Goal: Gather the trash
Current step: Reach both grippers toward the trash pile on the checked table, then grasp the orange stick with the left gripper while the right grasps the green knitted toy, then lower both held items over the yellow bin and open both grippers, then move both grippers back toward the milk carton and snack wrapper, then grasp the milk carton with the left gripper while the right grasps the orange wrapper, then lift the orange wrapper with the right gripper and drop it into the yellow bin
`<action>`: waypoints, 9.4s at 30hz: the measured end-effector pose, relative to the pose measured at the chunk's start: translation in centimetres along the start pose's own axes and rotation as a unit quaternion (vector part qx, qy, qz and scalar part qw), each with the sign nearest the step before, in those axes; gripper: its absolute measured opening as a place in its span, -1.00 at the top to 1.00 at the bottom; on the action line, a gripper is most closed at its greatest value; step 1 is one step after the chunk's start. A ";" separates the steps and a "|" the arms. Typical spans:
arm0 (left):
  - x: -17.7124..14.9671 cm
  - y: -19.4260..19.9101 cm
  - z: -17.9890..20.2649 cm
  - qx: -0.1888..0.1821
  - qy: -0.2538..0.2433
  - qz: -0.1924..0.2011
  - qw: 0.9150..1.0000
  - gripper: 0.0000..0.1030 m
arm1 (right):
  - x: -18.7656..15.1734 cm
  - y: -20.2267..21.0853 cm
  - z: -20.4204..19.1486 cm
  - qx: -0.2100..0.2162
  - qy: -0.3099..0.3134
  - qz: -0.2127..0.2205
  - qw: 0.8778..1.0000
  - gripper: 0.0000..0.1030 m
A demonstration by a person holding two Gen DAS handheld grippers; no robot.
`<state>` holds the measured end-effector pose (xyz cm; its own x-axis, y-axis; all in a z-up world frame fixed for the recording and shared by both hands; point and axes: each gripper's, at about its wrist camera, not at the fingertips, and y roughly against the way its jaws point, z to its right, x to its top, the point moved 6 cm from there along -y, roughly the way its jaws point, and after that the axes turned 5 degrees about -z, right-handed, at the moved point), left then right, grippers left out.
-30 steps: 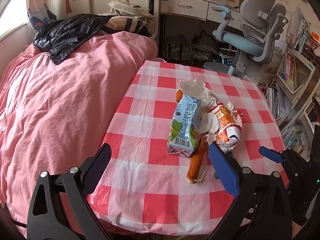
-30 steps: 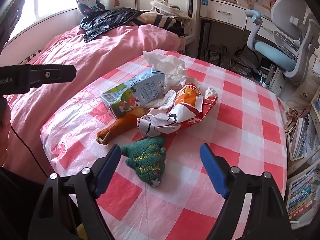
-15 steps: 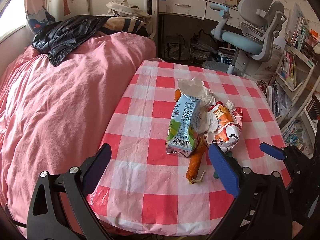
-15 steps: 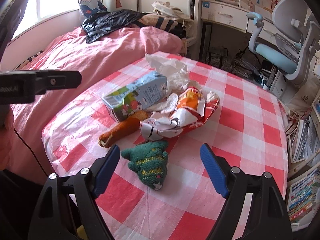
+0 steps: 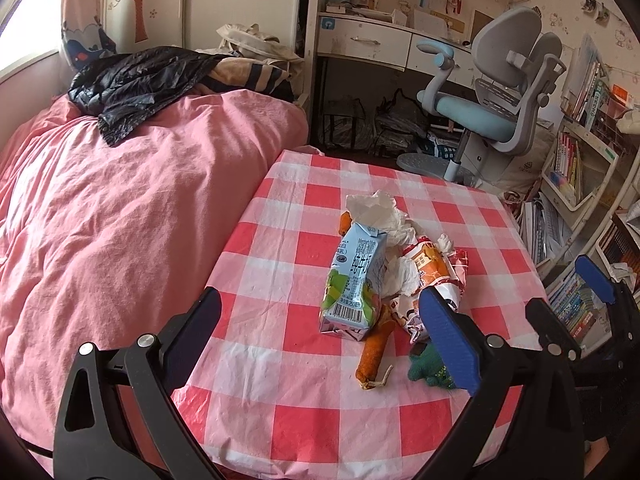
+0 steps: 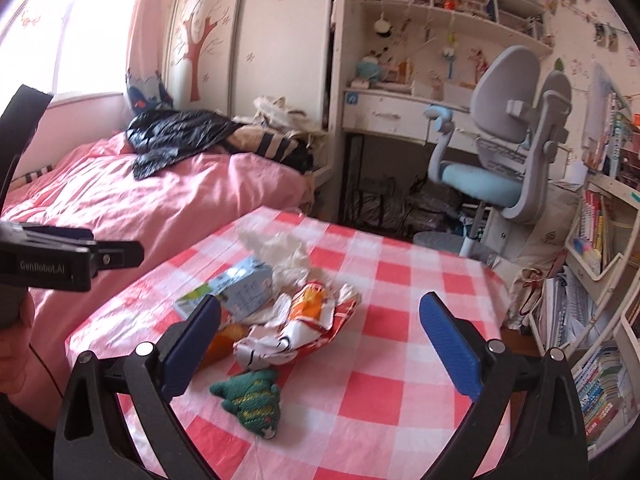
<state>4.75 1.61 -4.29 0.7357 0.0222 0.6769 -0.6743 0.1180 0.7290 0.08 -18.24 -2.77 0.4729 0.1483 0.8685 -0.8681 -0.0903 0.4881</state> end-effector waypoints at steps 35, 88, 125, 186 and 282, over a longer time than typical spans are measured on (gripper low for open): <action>0.8 0.2 0.9 -0.010 -0.002 0.008 1.000 -0.85 | -0.3 -1.1 -0.6 0.033 0.004 -0.021 0.999 -0.85; -12.8 -0.8 3.9 -0.069 -0.109 -0.149 0.980 0.64 | -19.2 6.5 -11.1 0.276 0.138 -0.318 0.896 0.06; -0.9 6.1 -0.7 0.051 -0.005 0.086 0.995 -0.86 | -3.3 2.4 4.1 0.030 -0.055 -0.050 0.997 -0.85; 1.7 -6.2 -3.7 0.080 -0.022 -0.036 0.996 -0.86 | -2.8 -5.7 0.3 0.095 -0.081 -0.142 0.982 -0.85; -3.5 0.7 0.7 -0.038 -0.027 -0.017 0.999 -0.04 | -6.7 3.2 -4.6 0.265 -0.043 -0.136 0.954 0.68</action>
<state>1.68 0.92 -6.08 0.7517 -0.0373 0.6585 -0.6410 0.1938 0.7427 -6.57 -15.03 -7.46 0.7004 0.1586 0.6959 -0.5241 -0.5475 0.6523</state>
